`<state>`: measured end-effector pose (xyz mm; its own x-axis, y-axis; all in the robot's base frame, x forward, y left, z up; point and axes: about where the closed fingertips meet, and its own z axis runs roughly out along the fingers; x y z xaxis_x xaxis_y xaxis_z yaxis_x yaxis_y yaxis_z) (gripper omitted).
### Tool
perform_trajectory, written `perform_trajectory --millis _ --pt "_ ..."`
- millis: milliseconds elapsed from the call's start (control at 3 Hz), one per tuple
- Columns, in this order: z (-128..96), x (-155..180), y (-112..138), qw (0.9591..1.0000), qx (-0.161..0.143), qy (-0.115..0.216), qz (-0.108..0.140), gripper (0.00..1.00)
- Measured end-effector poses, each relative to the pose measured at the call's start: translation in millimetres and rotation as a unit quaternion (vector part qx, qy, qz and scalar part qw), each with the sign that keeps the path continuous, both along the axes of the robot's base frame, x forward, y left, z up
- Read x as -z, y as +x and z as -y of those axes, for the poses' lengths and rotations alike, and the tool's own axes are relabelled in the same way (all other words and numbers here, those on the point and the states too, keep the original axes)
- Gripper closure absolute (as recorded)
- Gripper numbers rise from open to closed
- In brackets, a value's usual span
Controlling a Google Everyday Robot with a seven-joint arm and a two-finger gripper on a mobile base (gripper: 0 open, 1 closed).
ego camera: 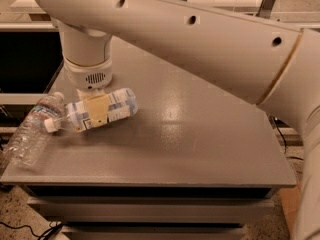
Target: Move blue plastic bottle near water bottle
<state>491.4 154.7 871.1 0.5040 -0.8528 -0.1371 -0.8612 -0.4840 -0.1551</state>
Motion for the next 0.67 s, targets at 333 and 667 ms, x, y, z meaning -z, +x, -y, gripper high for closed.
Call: perform_trajectory --millis 333,667 --pt "0.1 1.2 -0.4 1.0000 0.000 -0.002 -0.003 0.18" --pt "-1.0 2.2 -0.2 1.0000 -0.002 -0.005 -0.005 0.00"
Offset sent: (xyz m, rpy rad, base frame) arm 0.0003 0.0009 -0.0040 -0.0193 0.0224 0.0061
